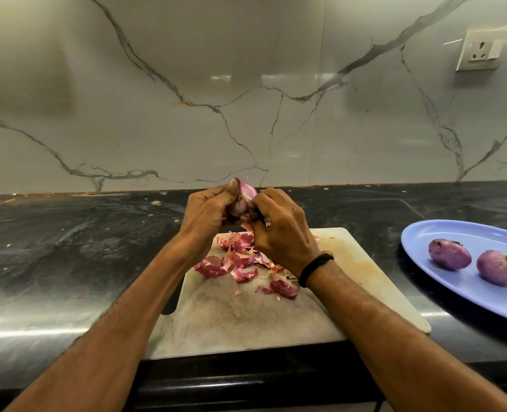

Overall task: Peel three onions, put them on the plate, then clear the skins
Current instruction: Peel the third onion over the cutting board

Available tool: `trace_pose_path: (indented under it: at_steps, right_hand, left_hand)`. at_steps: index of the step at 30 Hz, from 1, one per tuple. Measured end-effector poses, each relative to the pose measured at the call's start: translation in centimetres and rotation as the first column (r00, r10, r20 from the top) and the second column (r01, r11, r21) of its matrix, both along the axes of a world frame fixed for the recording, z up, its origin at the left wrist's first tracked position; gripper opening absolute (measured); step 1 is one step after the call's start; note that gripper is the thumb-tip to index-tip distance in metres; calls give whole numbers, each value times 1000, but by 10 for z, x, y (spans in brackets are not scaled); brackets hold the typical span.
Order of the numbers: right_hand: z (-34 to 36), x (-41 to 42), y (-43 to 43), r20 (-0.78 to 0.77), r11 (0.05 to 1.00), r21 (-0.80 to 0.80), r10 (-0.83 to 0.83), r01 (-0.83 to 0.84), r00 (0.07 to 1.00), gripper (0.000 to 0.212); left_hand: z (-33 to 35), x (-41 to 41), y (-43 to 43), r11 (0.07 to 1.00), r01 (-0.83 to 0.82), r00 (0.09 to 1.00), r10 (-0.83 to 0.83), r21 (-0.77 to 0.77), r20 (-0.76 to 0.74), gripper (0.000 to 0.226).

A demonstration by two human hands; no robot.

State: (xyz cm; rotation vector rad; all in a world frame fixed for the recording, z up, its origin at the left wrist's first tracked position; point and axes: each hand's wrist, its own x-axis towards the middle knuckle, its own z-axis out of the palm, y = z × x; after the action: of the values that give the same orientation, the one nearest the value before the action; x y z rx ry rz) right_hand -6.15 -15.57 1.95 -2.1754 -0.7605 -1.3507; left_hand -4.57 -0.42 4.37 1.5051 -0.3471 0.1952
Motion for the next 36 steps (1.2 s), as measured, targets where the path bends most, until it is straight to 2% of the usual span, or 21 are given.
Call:
trace_pose_path:
  at_steps: [6, 10, 14, 21, 24, 26, 28, 30, 33, 36]
  right_hand:
    - [2, 1, 2, -52, 993, 118, 15, -9, 999, 19]
    - [6, -2, 0, -39, 986, 167, 25, -18, 999, 28]
    - [8, -2, -1, -5, 990, 139, -1, 1, 1000, 23]
    - [7, -3, 0, -51, 990, 139, 17, -10, 999, 34]
    - [5, -1, 0, -131, 991, 131, 25, -7, 991, 38]
    - [4, -1, 0, -172, 990, 138, 17, 7, 985, 43]
    - [5, -4, -1, -202, 985, 173, 20, 15, 979, 52]
    - [8, -6, -1, -211, 981, 194, 27, 15, 977, 55]
    - [8, -3, 0, -185, 982, 191, 28, 8, 982, 41]
    - [7, 0, -1, -157, 983, 182, 62, -33, 986, 52]
  left_hand:
    - [3, -1, -1, 994, -5, 1000, 2, -108, -31, 35]
    - [3, -3, -2, 997, -29, 1000, 29, -71, 6, 31]
    - [3, -8, -5, 999, -9, 997, 12, -35, 70, 34]
    - [4, -8, -5, 999, 1, 1000, 0, -43, 31, 36]
    - [8, -7, -3, 976, -12, 994, -11, -215, -106, 45]
    - [13, -7, 1, 925, -36, 982, -37, -377, -185, 37]
    - [16, -7, 3, 892, -56, 978, -41, -449, -203, 28]
    - [14, -7, 1, 915, -57, 982, -22, -400, -188, 25]
    - [12, -12, -3, 951, -18, 985, -36, -309, -168, 30]
    - [12, -13, -3, 955, -17, 982, -39, -296, -183, 34]
